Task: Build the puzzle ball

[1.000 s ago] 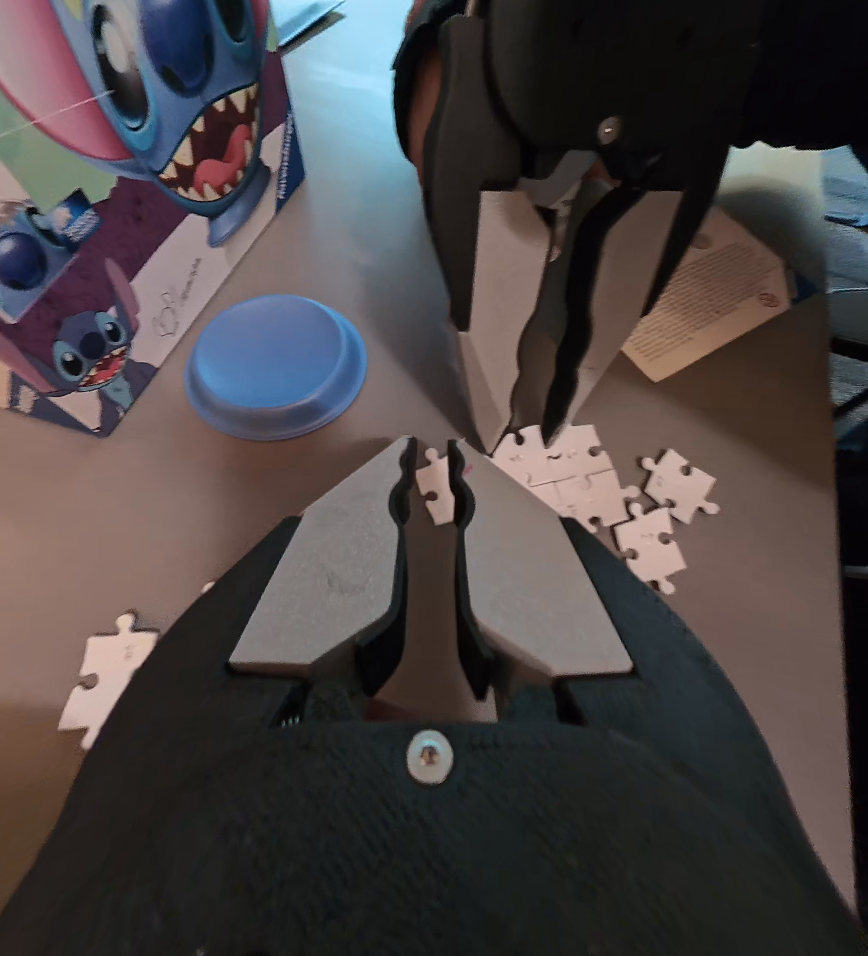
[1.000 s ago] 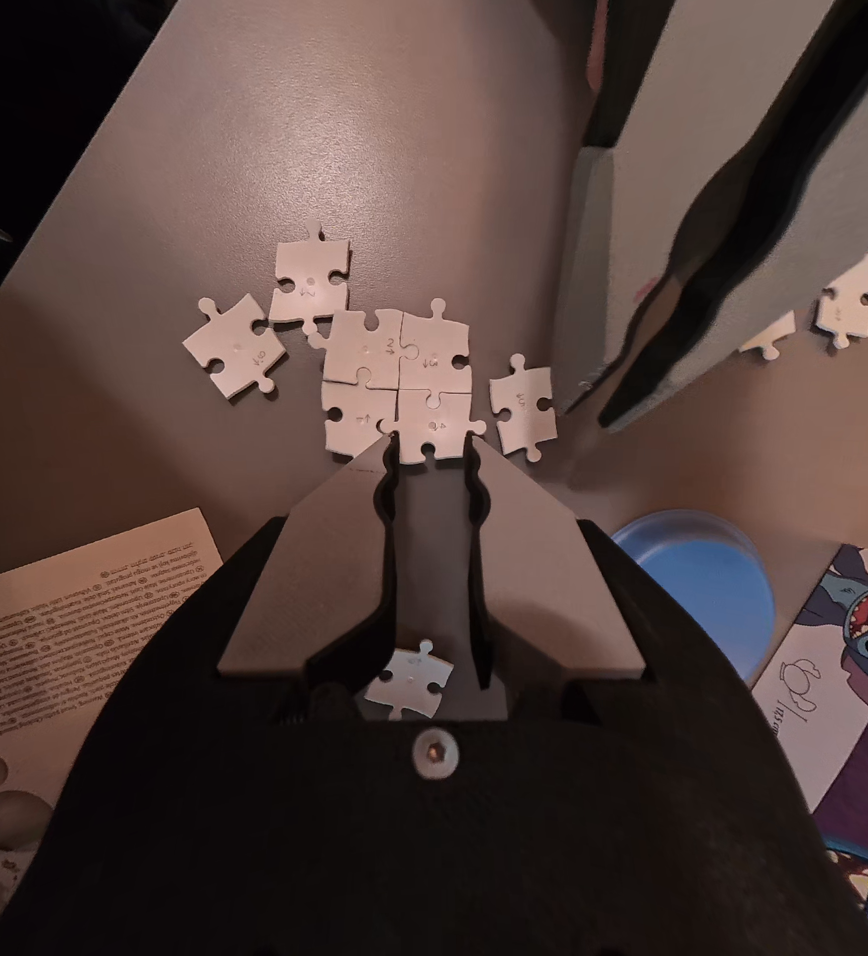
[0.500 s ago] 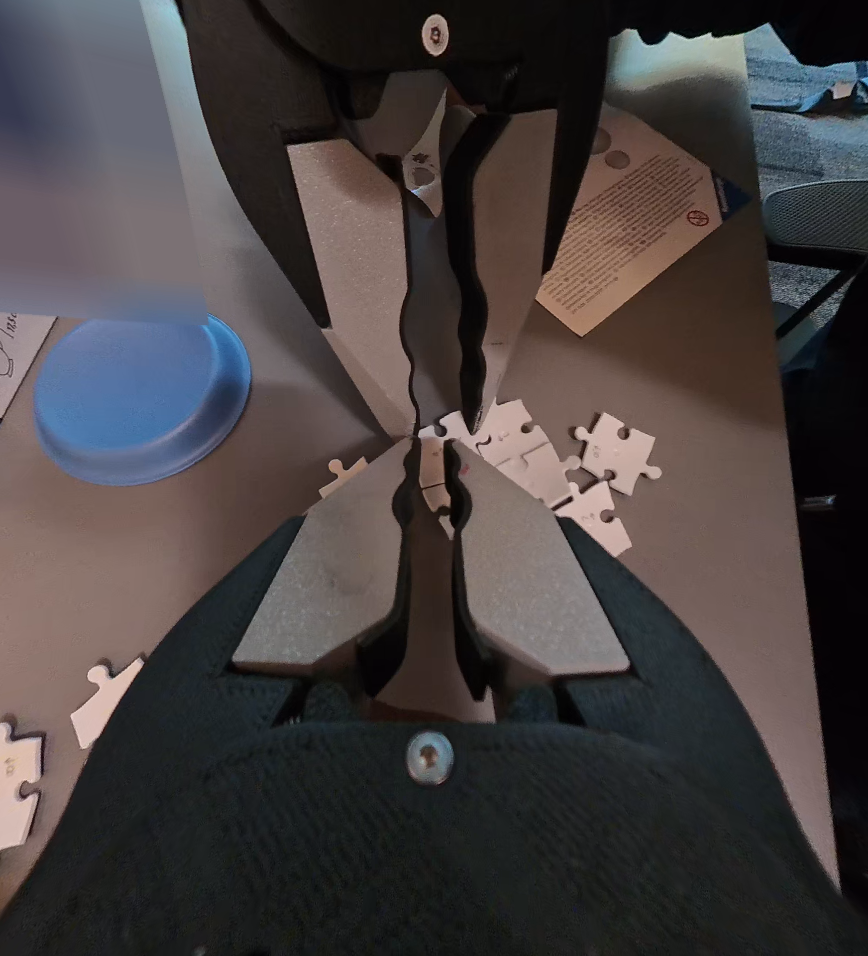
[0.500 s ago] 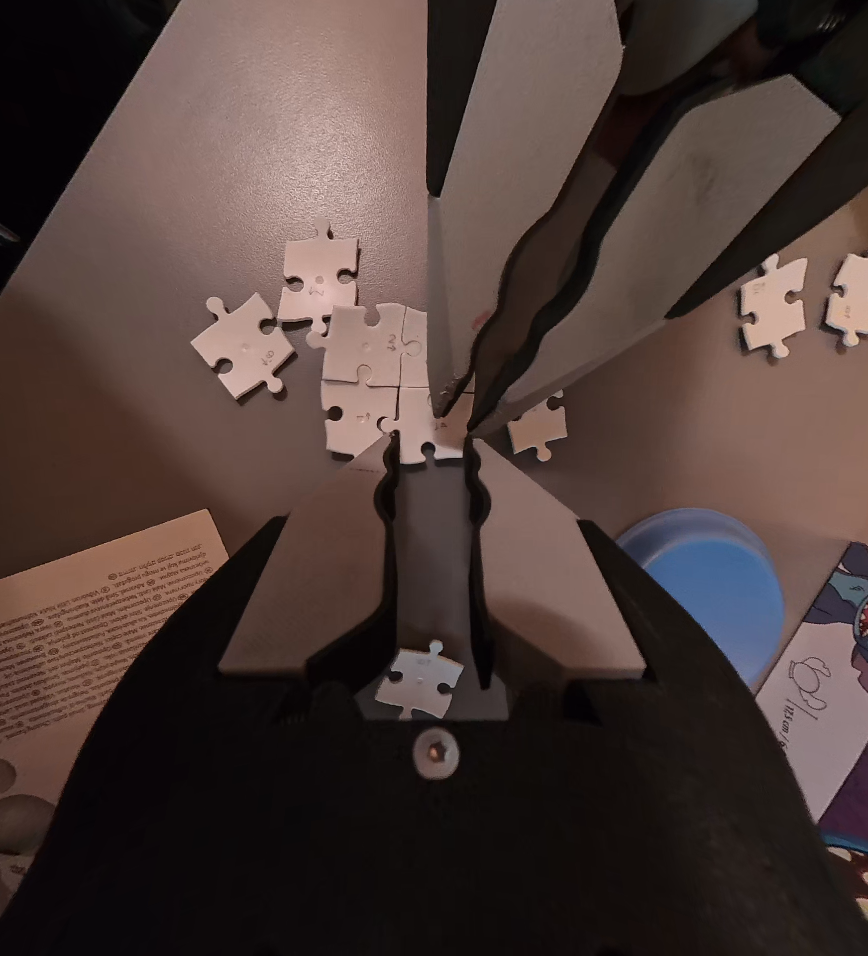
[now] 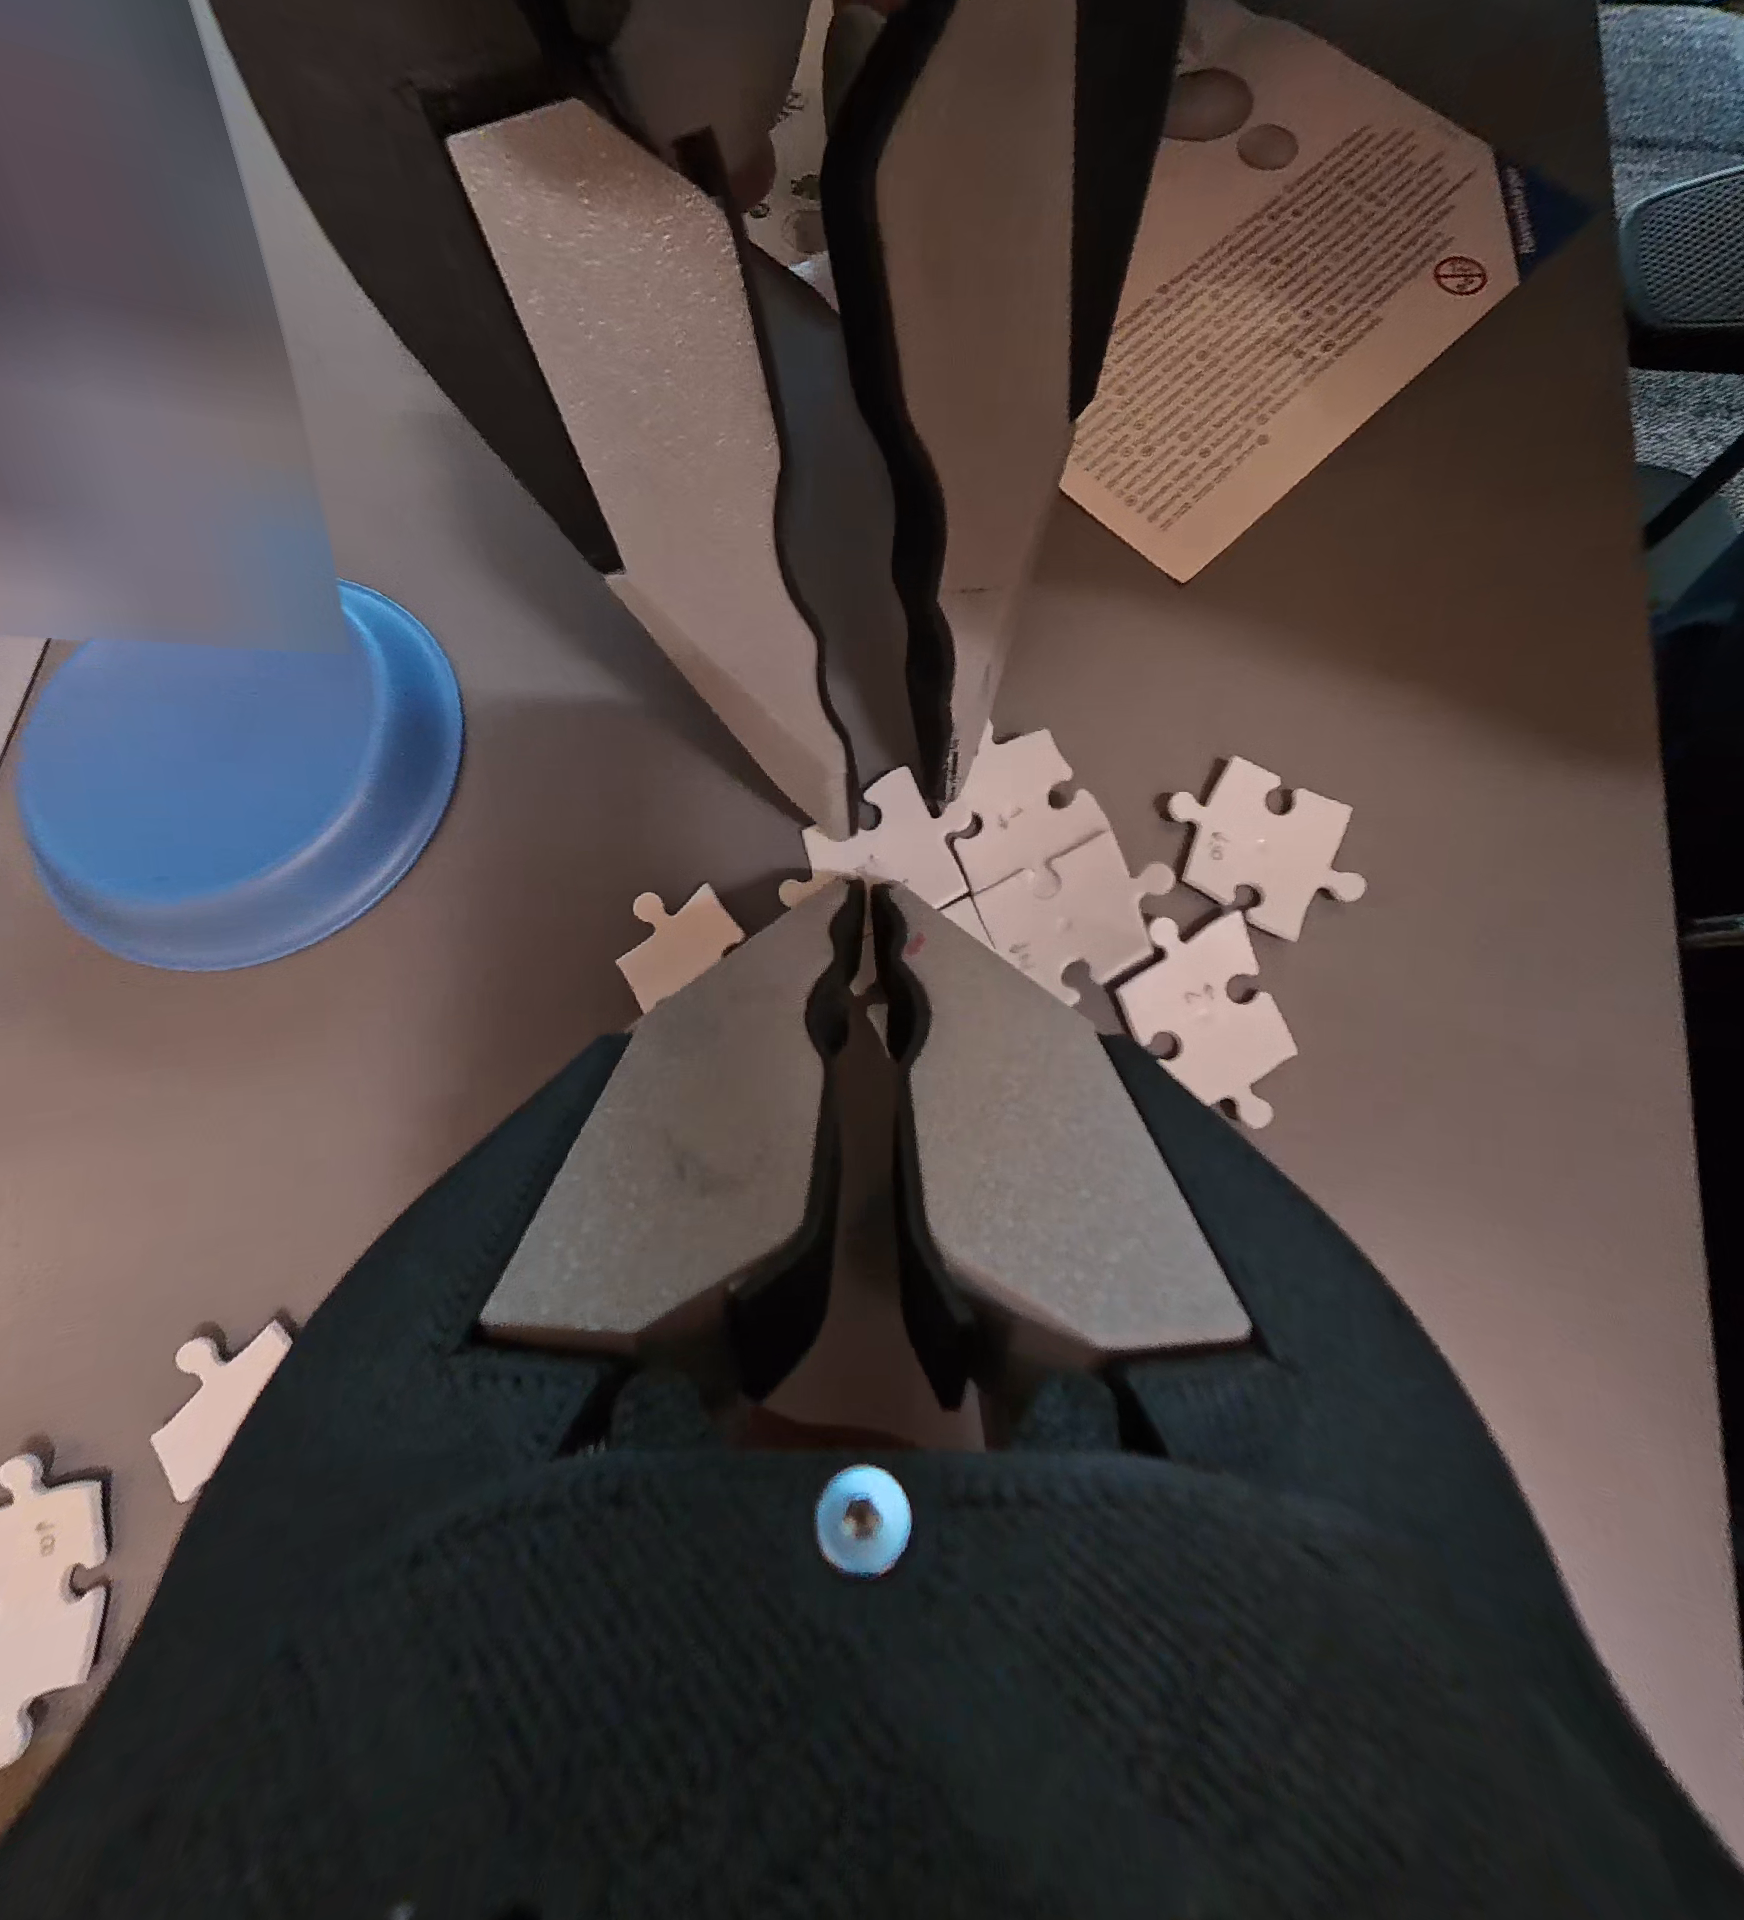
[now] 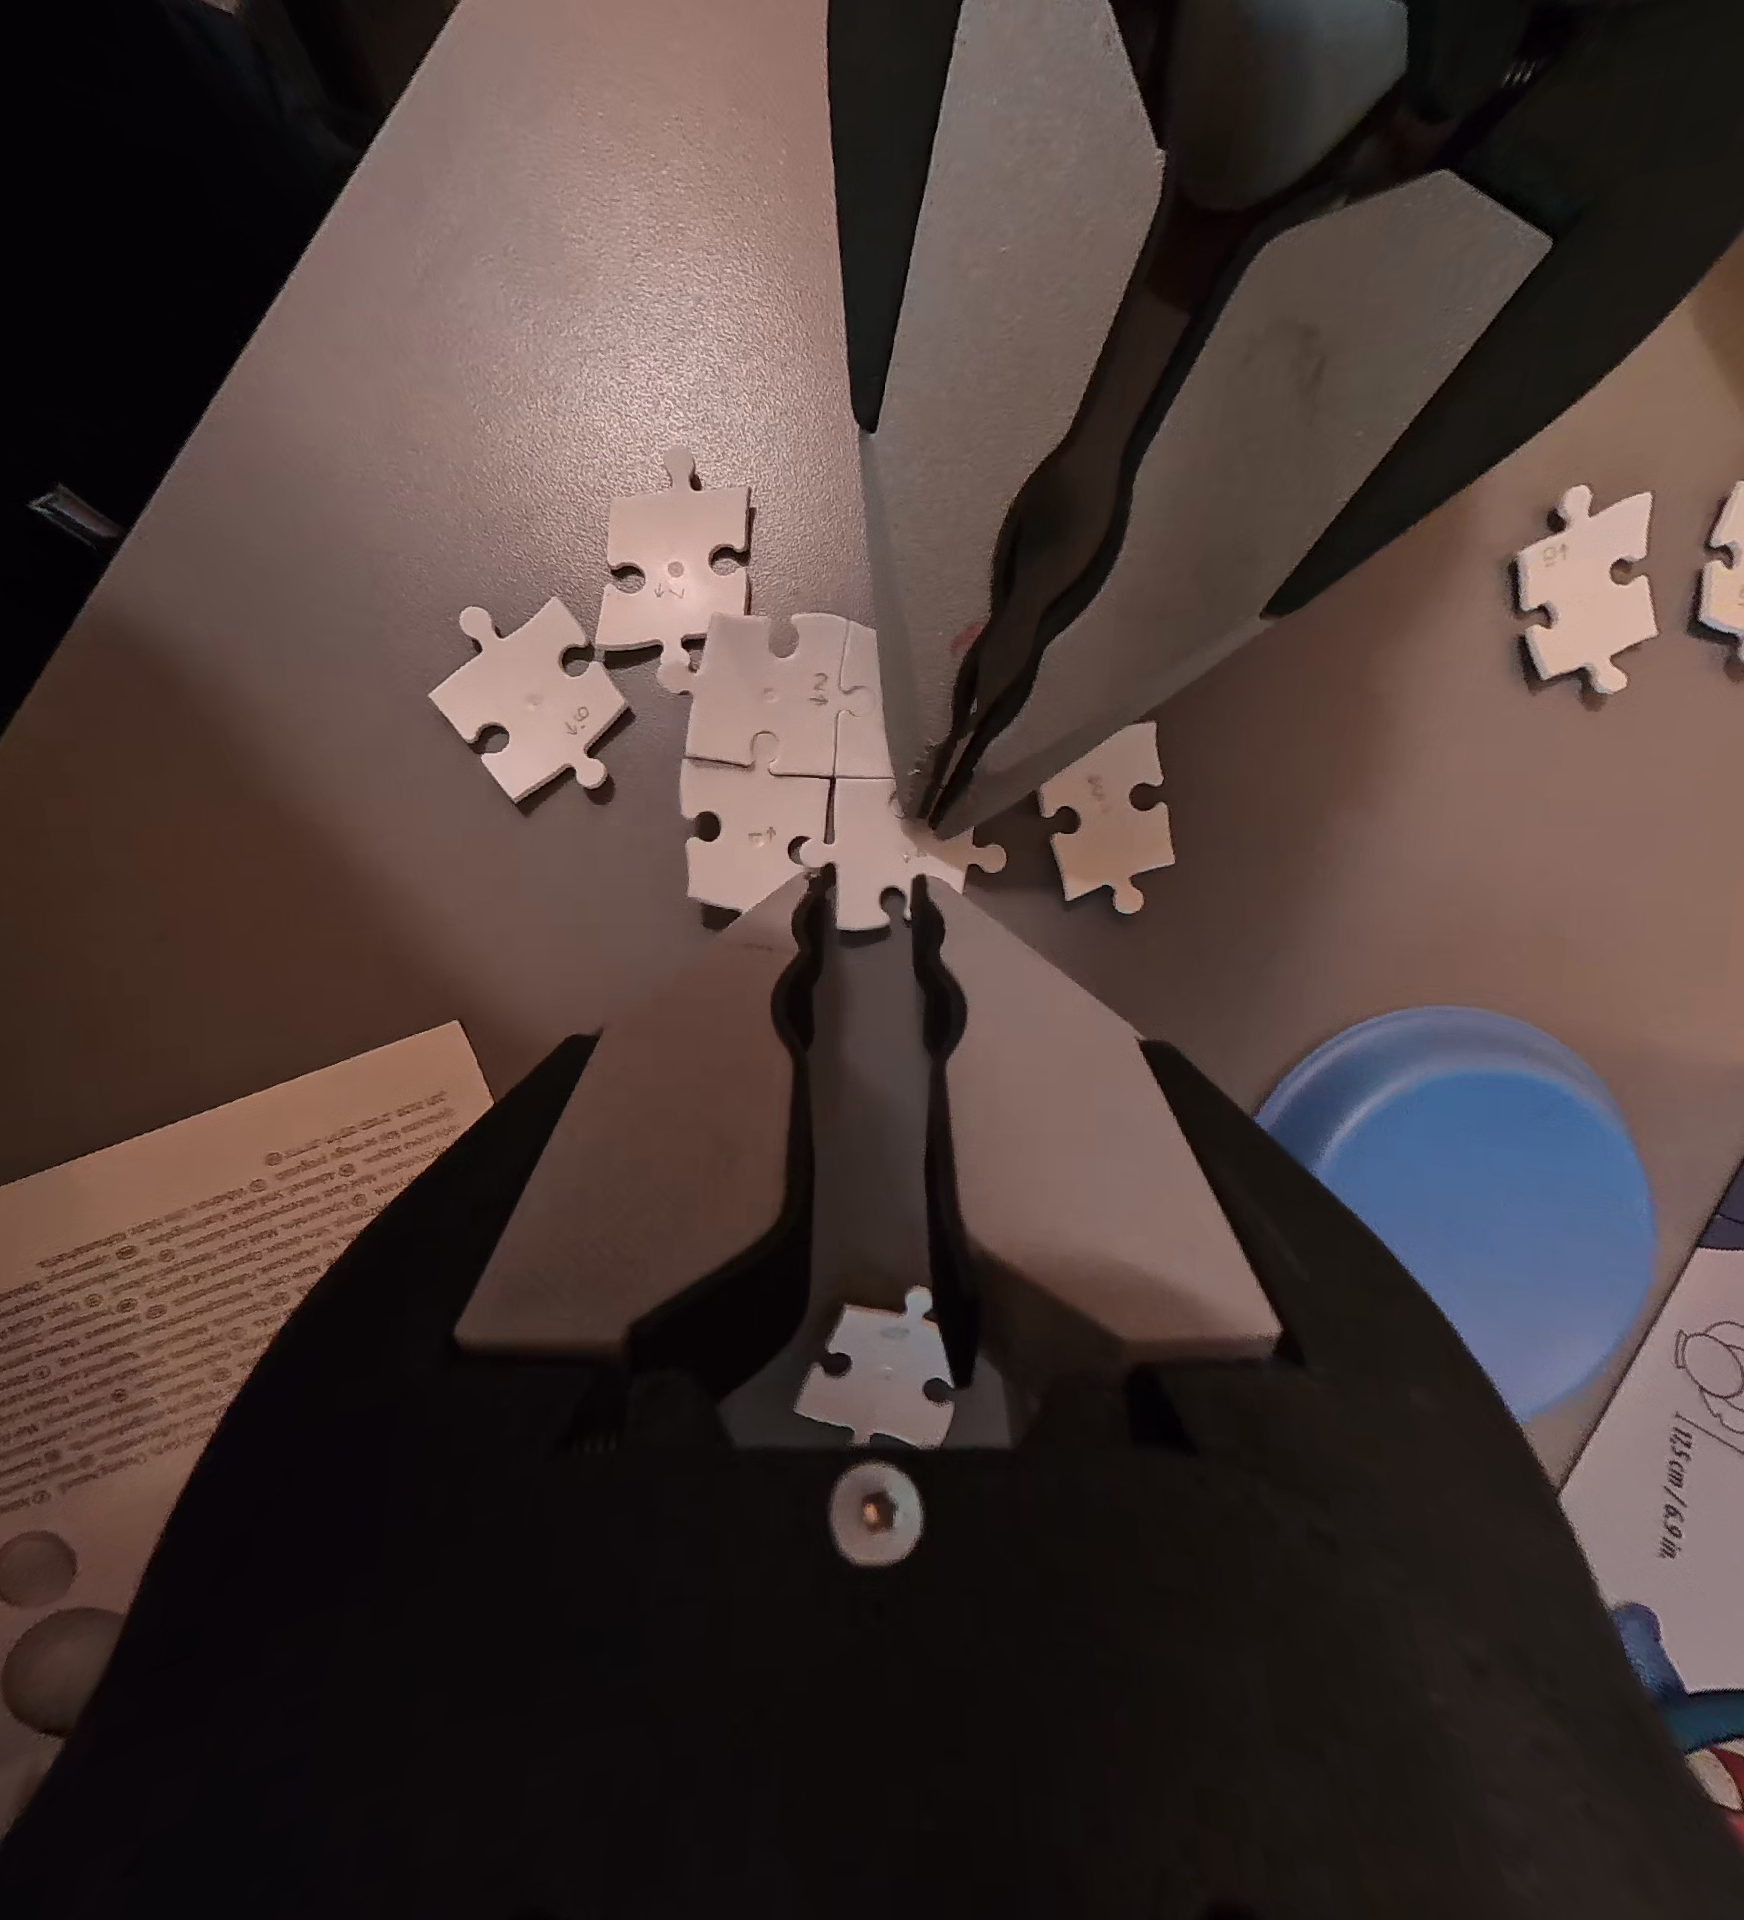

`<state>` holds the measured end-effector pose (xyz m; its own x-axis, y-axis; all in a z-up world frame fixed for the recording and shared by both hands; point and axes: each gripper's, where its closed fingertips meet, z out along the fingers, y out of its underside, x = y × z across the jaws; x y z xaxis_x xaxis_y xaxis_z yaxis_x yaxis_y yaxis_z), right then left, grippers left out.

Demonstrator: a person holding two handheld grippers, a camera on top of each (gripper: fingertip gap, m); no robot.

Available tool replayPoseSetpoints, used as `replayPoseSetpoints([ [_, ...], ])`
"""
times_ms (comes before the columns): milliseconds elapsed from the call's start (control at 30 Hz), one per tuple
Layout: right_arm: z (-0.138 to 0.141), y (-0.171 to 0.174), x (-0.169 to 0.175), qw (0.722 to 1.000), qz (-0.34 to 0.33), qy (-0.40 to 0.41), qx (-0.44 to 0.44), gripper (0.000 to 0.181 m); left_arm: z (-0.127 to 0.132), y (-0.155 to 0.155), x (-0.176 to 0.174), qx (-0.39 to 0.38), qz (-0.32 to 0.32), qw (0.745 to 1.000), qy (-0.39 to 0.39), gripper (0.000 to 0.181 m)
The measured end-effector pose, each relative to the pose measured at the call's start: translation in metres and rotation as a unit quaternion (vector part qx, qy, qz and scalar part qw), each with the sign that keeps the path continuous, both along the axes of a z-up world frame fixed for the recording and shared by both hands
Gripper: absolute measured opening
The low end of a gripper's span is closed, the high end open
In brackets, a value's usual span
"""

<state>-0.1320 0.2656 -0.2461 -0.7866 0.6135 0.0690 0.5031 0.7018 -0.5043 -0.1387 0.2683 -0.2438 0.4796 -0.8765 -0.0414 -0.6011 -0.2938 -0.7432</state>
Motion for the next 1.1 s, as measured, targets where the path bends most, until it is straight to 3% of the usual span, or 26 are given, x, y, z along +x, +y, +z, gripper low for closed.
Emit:
replayPoseSetpoints([
  [267,0.005,-0.006,0.004,1.0,0.004,-0.004,-0.027,0.008,0.0,-0.001,-0.001,-0.002,-0.001,1.0,0.0,0.0],
  [467,0.014,0.005,-0.009,0.99,-0.09,-0.015,-0.107,0.0,-0.001,-0.001,-0.001,-0.003,-0.001,1.0,0.001,0.0],
  [633,0.008,-0.001,-0.01,0.981,-0.111,-0.028,-0.155,0.0,-0.001,-0.001,-0.002,-0.005,-0.002,1.0,0.0,0.0],
  [1100,0.002,-0.013,-0.003,0.991,-0.071,-0.022,-0.107,0.0,-0.001,-0.002,-0.002,-0.008,-0.002,1.0,-0.003,0.0],
])
